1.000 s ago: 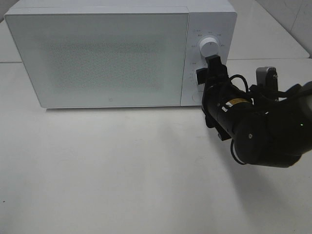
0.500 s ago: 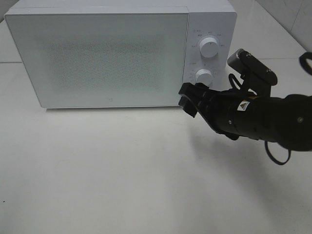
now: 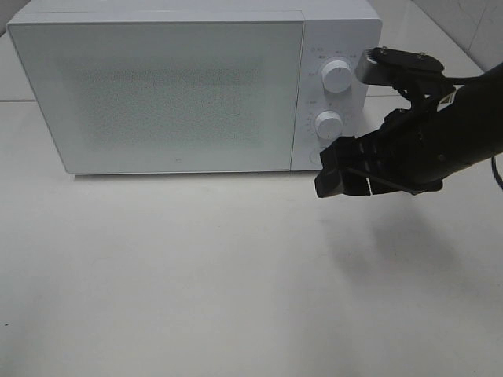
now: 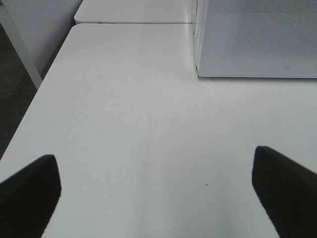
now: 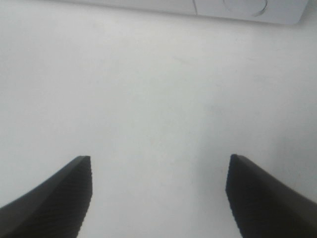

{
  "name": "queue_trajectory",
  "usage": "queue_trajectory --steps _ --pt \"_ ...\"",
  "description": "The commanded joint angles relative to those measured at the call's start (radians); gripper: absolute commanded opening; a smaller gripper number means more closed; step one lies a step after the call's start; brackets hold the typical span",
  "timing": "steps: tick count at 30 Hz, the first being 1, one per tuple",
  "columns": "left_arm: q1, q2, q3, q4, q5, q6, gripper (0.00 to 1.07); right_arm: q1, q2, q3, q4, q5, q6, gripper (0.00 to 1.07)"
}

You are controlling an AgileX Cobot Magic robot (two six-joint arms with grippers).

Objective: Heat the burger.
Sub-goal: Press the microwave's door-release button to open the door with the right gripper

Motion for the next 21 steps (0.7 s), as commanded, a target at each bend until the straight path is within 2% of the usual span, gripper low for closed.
queue_trajectory --steps 1,7,17,21 --pt "0.005 -0.026 -0.003 -0.004 -0.009 0.001 1.02 -0.006 -0.055 -0.052 -0.125 0.228 -0.013 0.74" --pt "0.005 -0.026 -0.003 -0.004 -0.009 0.001 1.02 -0.006 -0.145 -0.107 -0.211 0.438 -0.006 0.74" --pt "0.005 -0.026 -0.003 -0.004 -0.009 0.001 1.02 -0.006 -0.313 -0.129 -0.218 0.672 -0.005 0.74" --pt "0.005 -0.026 -0.003 -0.004 -0.009 0.001 1.02 -0.006 -0.449 -0.129 -0.218 0.757 0.002 0.74"
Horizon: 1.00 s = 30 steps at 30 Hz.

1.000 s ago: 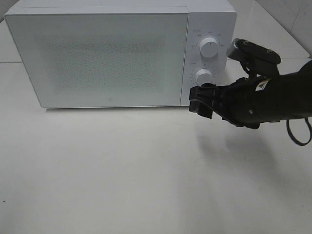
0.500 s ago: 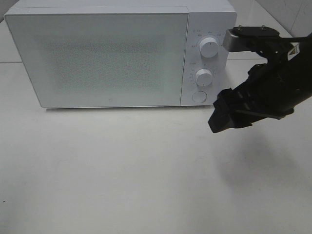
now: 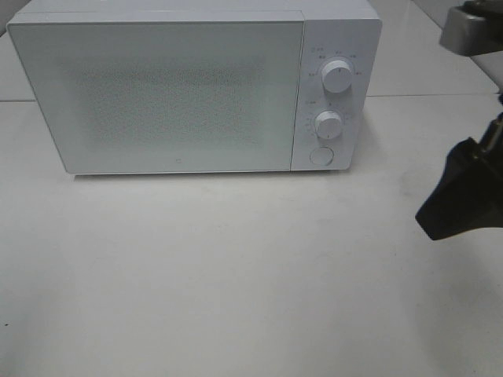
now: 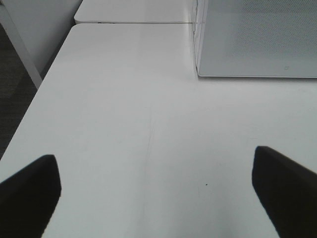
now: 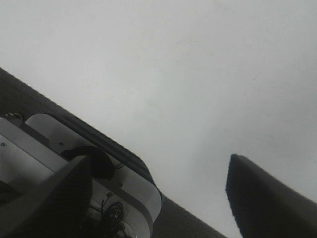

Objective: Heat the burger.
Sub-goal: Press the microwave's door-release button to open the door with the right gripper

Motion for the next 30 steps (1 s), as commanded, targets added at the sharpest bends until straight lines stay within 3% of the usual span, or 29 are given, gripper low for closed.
queue_trajectory --steps 1,10,19,25,30 --pt "0.005 -0.026 -0.003 -0.004 -0.009 0.001 1.02 -0.004 -0.078 -0.005 -0.002 0.054 0.004 0.74" --pt "0.005 -0.026 -0.003 -0.004 -0.009 0.001 1.02 -0.004 -0.423 0.049 -0.002 0.071 0.014 0.74" --pt "0.005 -0.026 -0.003 -0.004 -0.009 0.001 1.02 -0.013 -0.776 0.216 -0.004 0.070 0.015 0.74" --pt "0.005 -0.026 -0.003 -0.004 -0.009 0.001 1.02 -0.182 -0.977 0.318 -0.007 0.070 0.048 0.74" --pt "0.005 -0.026 -0.003 -0.004 -0.009 0.001 1.02 -0.266 -1.111 0.366 -0.012 0.012 0.049 0.74"
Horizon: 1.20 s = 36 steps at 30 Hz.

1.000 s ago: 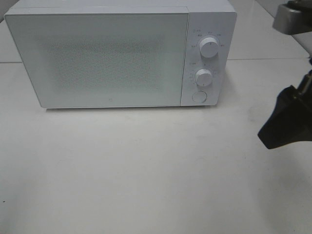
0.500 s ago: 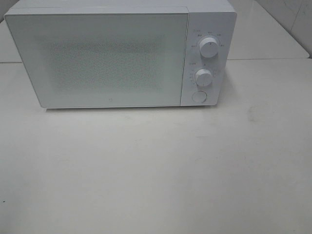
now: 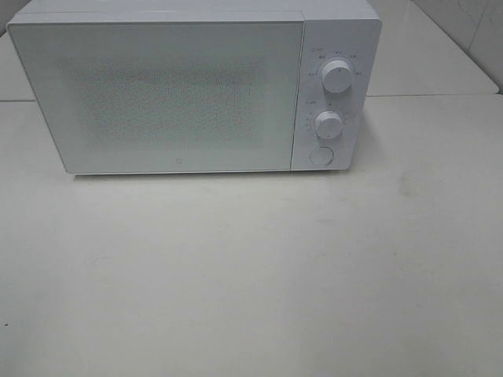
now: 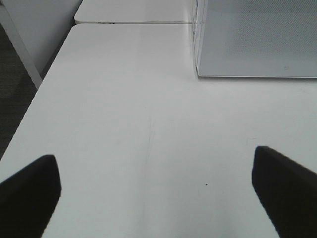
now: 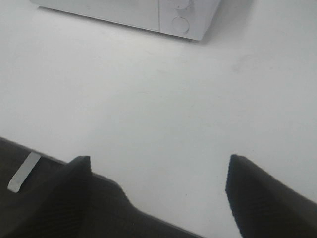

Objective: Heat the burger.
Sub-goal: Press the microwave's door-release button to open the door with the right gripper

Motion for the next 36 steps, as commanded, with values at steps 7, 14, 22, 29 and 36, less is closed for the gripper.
queue_trajectory --steps 7,14,22,29,36 --pt "0.005 -0.020 -0.003 -0.002 -0.009 0.001 1.02 -0.049 -0.063 0.040 -0.013 -0.082 0.015 0.74" --pt "0.005 -0.020 -0.003 -0.002 -0.009 0.001 1.02 -0.049 -0.063 0.040 -0.013 -0.082 0.015 0.74" --pt "0.005 -0.020 -0.003 -0.003 -0.009 0.001 1.02 -0.049 -0.057 0.025 -0.013 -0.112 0.050 0.74" --pt "0.005 -0.020 -0.003 -0.003 -0.009 0.001 1.02 -0.048 0.053 0.032 -0.015 -0.361 0.083 0.74" --pt "0.005 -0.020 -0.003 -0.003 -0.009 0.001 1.02 -0.048 0.160 0.114 -0.016 -0.585 0.083 0.74"
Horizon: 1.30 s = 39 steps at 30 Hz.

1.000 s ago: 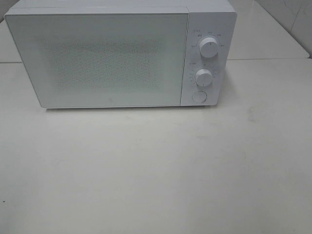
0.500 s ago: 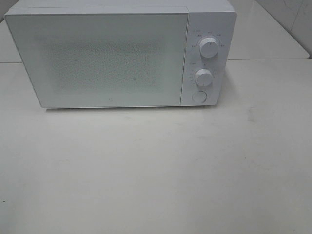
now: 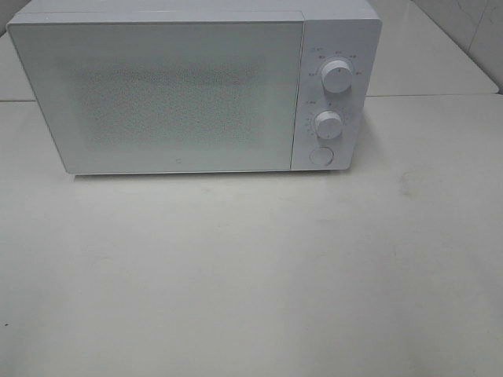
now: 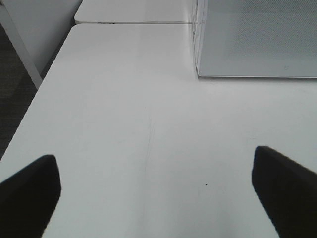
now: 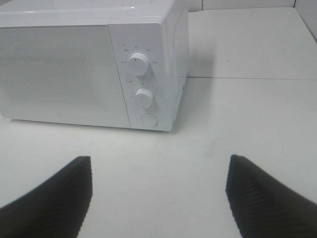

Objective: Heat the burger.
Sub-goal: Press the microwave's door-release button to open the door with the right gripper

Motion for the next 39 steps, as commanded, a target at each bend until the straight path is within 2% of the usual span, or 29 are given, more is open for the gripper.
queue_trajectory --steps 1,11,39 --pt "0.005 -0.020 -0.003 -0.003 -0.009 0.001 1.02 -0.005 0.052 0.044 -0.007 -0.130 0.008 0.74" --pt "0.005 -0.020 -0.003 -0.003 -0.009 0.001 1.02 -0.005 0.315 0.137 -0.007 -0.503 0.008 0.74" --pt "0.005 -0.020 -0.003 -0.003 -0.009 0.001 1.02 -0.003 1.008 0.142 -0.007 -1.219 0.007 0.74"
